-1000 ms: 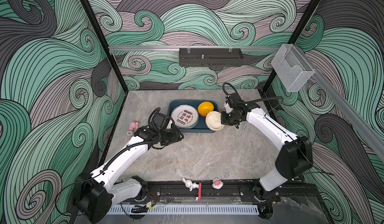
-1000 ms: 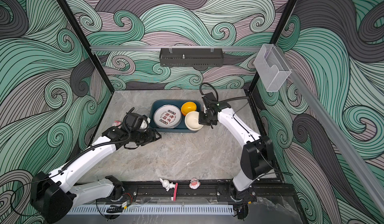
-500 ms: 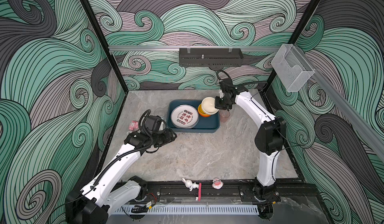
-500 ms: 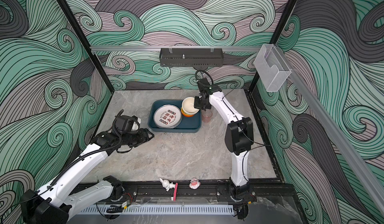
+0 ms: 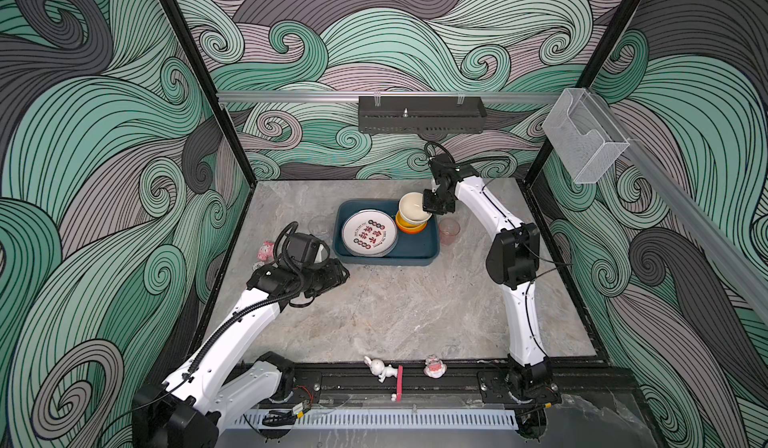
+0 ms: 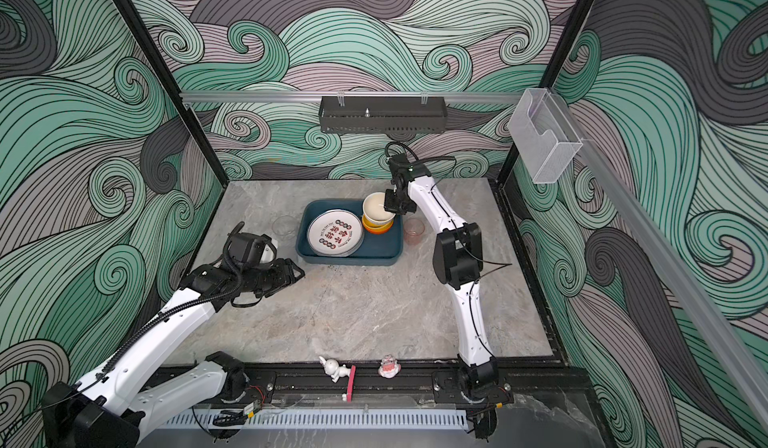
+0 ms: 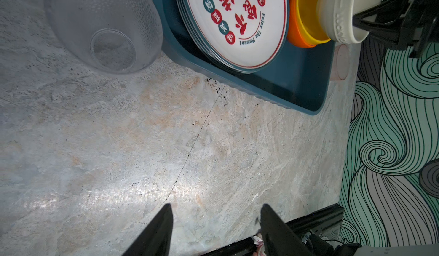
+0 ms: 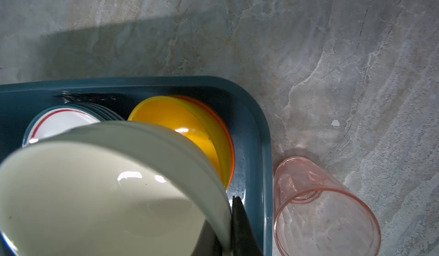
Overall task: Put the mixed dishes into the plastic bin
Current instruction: 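Carry the cream bowl with the right gripper onto the yellow bowl in the bin, then release the cream bowl onto the nested bowls and raise the right gripper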
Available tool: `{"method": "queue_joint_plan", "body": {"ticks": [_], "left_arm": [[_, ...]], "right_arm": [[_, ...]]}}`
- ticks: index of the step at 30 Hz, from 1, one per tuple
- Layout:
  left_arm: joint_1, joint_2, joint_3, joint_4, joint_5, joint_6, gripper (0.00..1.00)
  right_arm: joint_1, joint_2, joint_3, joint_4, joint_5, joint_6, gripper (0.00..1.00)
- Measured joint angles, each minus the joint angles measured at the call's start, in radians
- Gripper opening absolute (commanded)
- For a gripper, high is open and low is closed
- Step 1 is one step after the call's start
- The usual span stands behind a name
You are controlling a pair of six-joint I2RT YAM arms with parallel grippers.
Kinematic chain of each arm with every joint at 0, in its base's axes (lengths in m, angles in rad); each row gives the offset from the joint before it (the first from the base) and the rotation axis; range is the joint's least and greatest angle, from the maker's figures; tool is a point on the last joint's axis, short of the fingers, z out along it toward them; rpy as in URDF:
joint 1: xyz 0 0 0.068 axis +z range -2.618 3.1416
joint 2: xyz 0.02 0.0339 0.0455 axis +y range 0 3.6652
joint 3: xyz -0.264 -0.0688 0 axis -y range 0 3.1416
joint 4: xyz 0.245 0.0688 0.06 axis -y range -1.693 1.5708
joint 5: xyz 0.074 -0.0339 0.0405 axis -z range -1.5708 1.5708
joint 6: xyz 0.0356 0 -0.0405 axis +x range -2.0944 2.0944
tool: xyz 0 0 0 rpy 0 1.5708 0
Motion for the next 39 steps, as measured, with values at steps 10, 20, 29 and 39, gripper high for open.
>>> {"method": "queue_joint_plan", "body": {"ticks": [10, 20, 29, 39], "left_arm": [[0.0, 0.0, -0.013, 0.003, 0.01, -0.015, 0.62], [0.001, 0.0, -0.023, 0.005, 0.018, -0.019, 0.62], [0.001, 0.0, -0.026, 0.005, 0.02, -0.021, 0.62], [0.001, 0.0, -0.026, 0.005, 0.021, -0.024, 0.62]], "right_arm": [[0.0, 0.051, 0.06, -0.013, 0.004, 0.0, 0.02], [0.0, 0.111, 0.119, -0.024, 0.008, 0.001, 0.04], [0.003, 0.134, 0.129, -0.028, 0.003, 0.005, 0.16], [0.013, 0.132, 0.139, -0.025, 0.0, 0.005, 0.28]]}}
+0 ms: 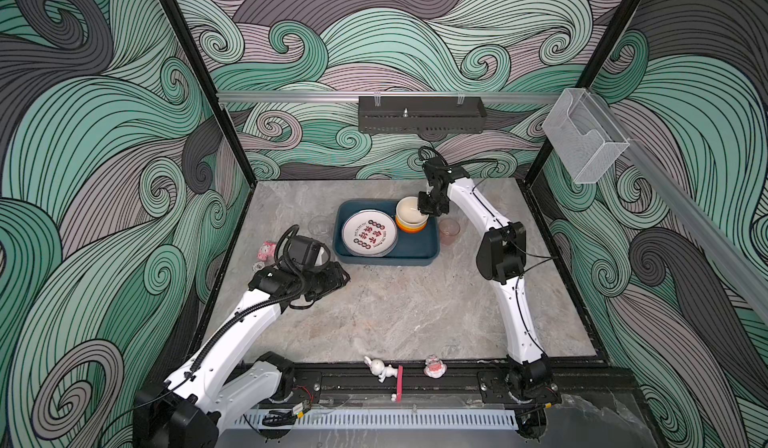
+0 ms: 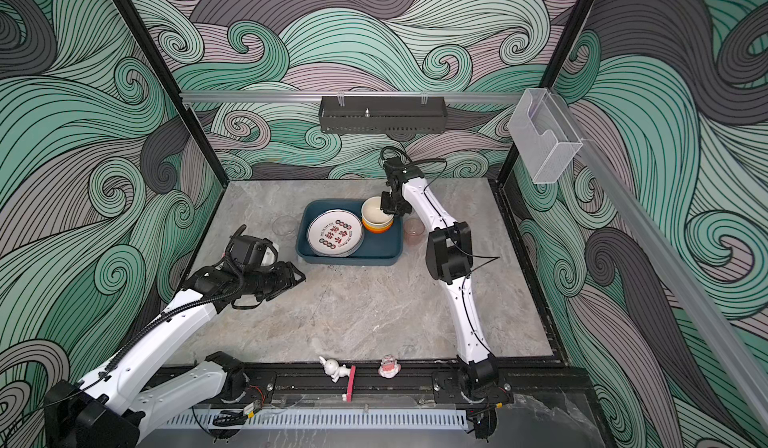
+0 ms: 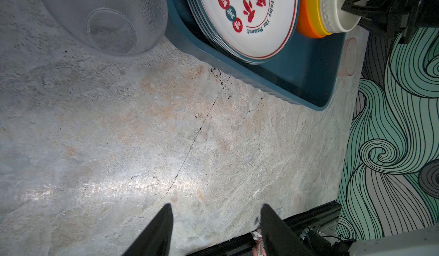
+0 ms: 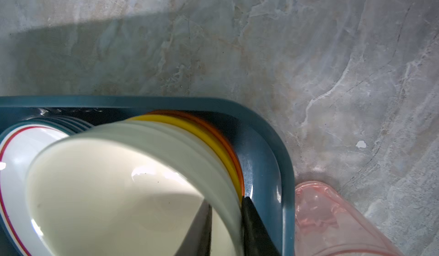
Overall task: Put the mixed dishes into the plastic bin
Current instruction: 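Release the cream bowl onto the nested bowls and raise the right gripper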
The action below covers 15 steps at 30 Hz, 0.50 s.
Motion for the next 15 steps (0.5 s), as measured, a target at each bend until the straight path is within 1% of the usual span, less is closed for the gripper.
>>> {"method": "queue_joint_plan", "body": {"ticks": [6, 12, 15], "left_arm": [[0.013, -0.025, 0.001, -0.002, -0.003, 0.002, 0.62], [0.023, -0.03, 0.032, -0.014, -0.016, 0.006, 0.62], [0.027, -0.03, 0.054, -0.024, -0.024, 0.01, 0.62]], "right_arm": [[0.002, -0.069, -0.05, 0.004, 0.0, -0.002, 0.33], [0.006, -0.207, -0.114, 0.012, 0.0, -0.004, 0.34], [0.009, -0.294, -0.19, 0.037, -0.002, -0.005, 0.34]]}}
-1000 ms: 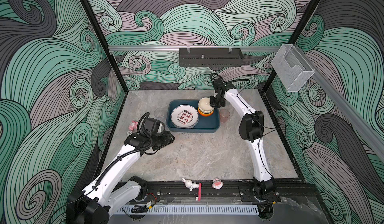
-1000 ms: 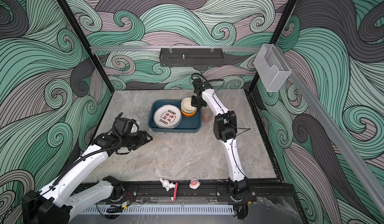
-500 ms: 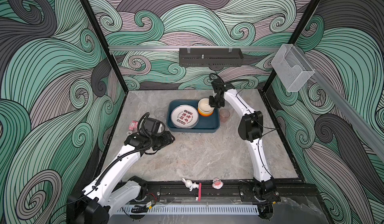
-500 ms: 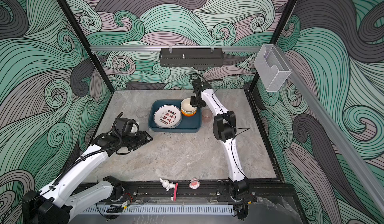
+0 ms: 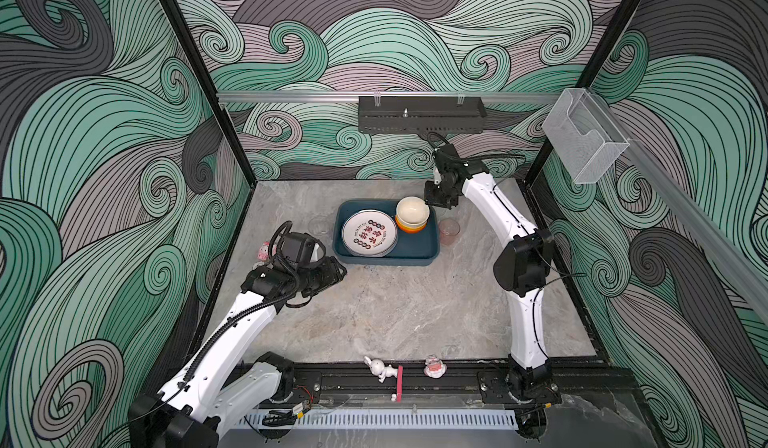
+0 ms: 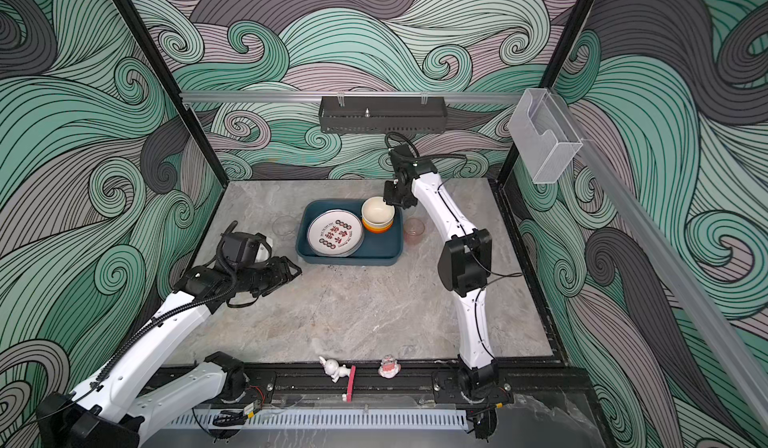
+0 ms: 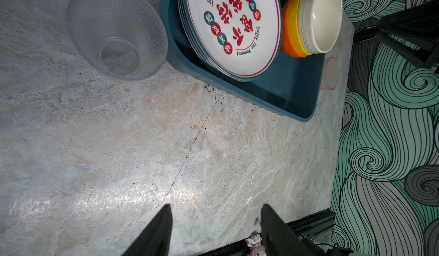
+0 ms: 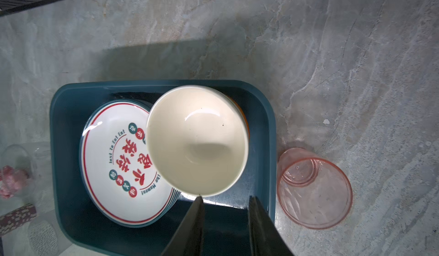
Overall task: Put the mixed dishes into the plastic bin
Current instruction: 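Release the cream bowl onto the nested bowls and raise the right gripper, then move the left gripper to the clear cup while right gripper withdraws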
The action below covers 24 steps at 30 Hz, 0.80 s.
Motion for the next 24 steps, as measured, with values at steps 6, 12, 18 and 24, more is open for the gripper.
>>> {"method": "queue_joint_plan", "body": {"ticks": [6, 12, 18, 24], "left_arm": [[0.011, 0.005, 0.039, -0.023, -0.016, 0.003, 0.61], [0.025, 0.033, 0.076, -0.042, -0.042, 0.016, 0.59], [0.065, 0.089, 0.124, -0.061, -0.074, 0.037, 0.58], [0.124, 0.154, 0.174, -0.072, -0.095, 0.061, 0.58]], "right_arm": [[0.003, -0.168, -0.206, 0.061, -0.021, 0.0, 0.35], [0.004, -0.325, -0.444, 0.145, -0.064, 0.002, 0.37], [0.015, -0.472, -0.644, 0.219, -0.119, 0.004, 0.37], [0.031, -0.591, -0.814, 0.288, -0.167, 0.012, 0.38]]}}
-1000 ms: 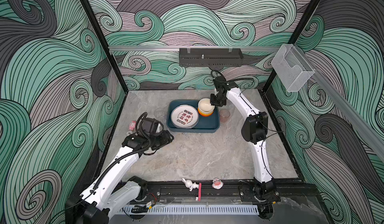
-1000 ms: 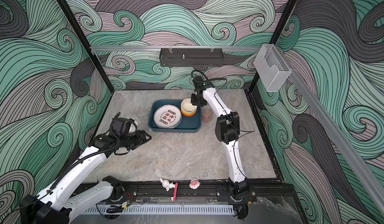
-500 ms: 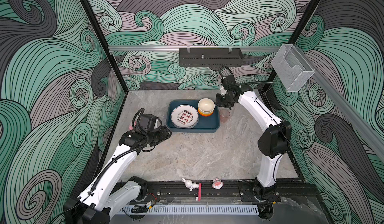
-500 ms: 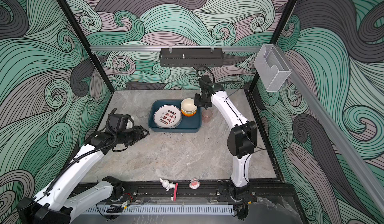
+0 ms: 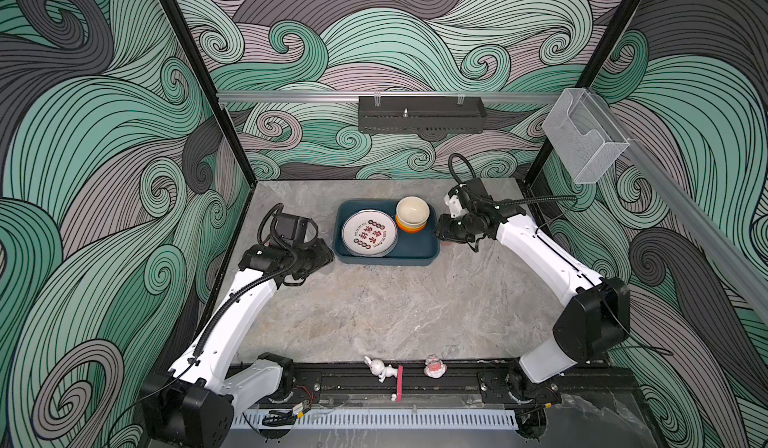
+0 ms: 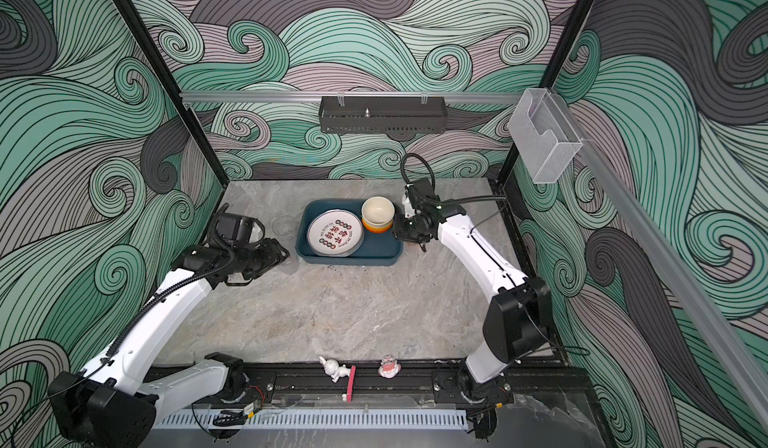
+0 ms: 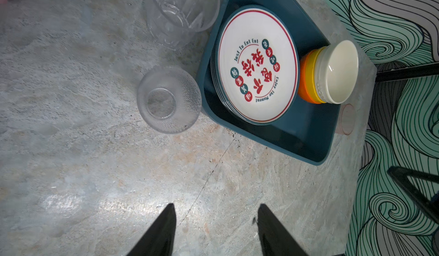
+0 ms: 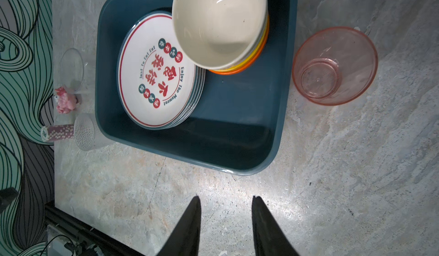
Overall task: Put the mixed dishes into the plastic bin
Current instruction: 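Move the left gripper to the clear cup while right gripper withdraws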
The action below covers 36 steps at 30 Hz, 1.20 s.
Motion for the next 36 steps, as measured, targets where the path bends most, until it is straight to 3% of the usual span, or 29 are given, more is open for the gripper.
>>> {"method": "queue_joint_plan", "body": {"ticks": [20, 29, 36], "left_arm": [[0.152, 0.268, 0.122, 0.082, -0.043, -0.008, 0.57], [0.218, 0.48, 0.242, 0.114, -0.046, -0.028, 0.59], [0.243, 0.646, 0.341, 0.129, -0.016, -0.038, 0.54]], "right_arm": [[0.048, -0.257, -0.306, 0.17, -0.158, 0.014, 0.47], [0.089, -0.302, -0.359, 0.207, -0.19, 0.008, 0.47], [0.094, -0.323, -0.415, 0.209, -0.195, 0.006, 0.47]]}}
